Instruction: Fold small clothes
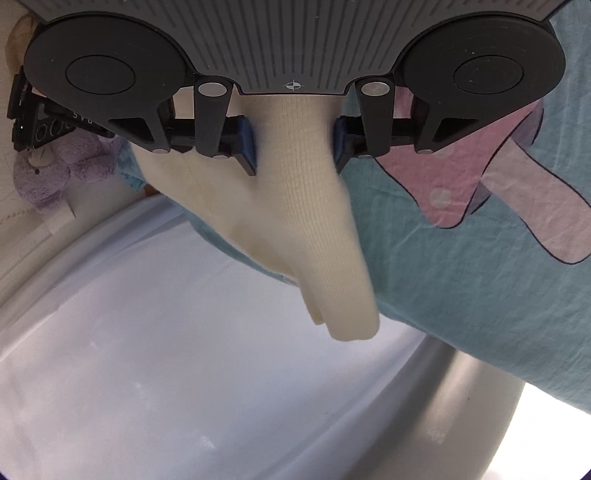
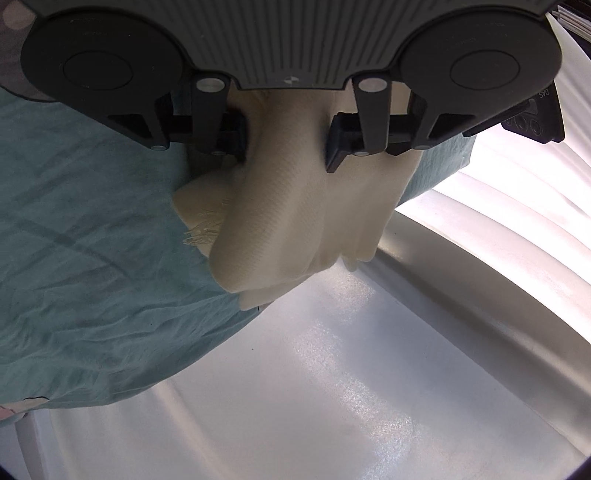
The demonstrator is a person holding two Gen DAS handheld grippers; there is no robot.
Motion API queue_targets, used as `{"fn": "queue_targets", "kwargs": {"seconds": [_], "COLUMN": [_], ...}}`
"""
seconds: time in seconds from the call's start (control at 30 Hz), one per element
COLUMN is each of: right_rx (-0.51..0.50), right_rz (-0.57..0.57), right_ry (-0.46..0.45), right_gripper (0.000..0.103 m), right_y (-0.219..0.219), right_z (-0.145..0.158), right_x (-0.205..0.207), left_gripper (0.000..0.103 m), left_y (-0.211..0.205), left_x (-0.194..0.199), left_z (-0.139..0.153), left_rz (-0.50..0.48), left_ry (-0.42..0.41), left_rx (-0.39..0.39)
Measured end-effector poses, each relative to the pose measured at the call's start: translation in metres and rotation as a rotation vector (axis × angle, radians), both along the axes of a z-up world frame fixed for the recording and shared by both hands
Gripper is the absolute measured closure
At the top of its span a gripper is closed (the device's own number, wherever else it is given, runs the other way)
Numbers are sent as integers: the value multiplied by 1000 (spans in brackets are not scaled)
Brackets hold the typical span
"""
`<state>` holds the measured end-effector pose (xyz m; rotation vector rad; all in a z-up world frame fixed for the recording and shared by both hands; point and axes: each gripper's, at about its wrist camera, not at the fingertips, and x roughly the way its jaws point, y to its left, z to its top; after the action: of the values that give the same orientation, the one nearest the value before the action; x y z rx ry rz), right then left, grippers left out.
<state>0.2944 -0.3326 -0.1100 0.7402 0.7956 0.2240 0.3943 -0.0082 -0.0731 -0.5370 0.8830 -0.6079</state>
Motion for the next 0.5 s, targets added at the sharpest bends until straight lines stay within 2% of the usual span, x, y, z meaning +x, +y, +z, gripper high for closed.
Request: {"fn": "queue_targets", "kwargs": {"seconds": [0.17, 0.33, 0.43, 0.5], "right_rx": [6, 44, 80, 55], "right_rz": [47, 128, 169, 165], "right_ry": [-55, -88, -81, -38], "right_gripper": [69, 69, 69, 62], "right_y": [17, 46, 58, 67], "right_z": [26, 41, 36, 28], "right_x": [-4, -4, -3, 0], "left_gripper": [66, 66, 63, 62], "left_y": [8, 39, 53, 59], "left_x": [-14, -34, -39, -42], "left_z": [28, 55, 59, 55], "left_rz": [3, 80, 136, 165], "left_ry": [-45, -65, -52, -24], "left_rx": [-46, -13, 100, 196]}}
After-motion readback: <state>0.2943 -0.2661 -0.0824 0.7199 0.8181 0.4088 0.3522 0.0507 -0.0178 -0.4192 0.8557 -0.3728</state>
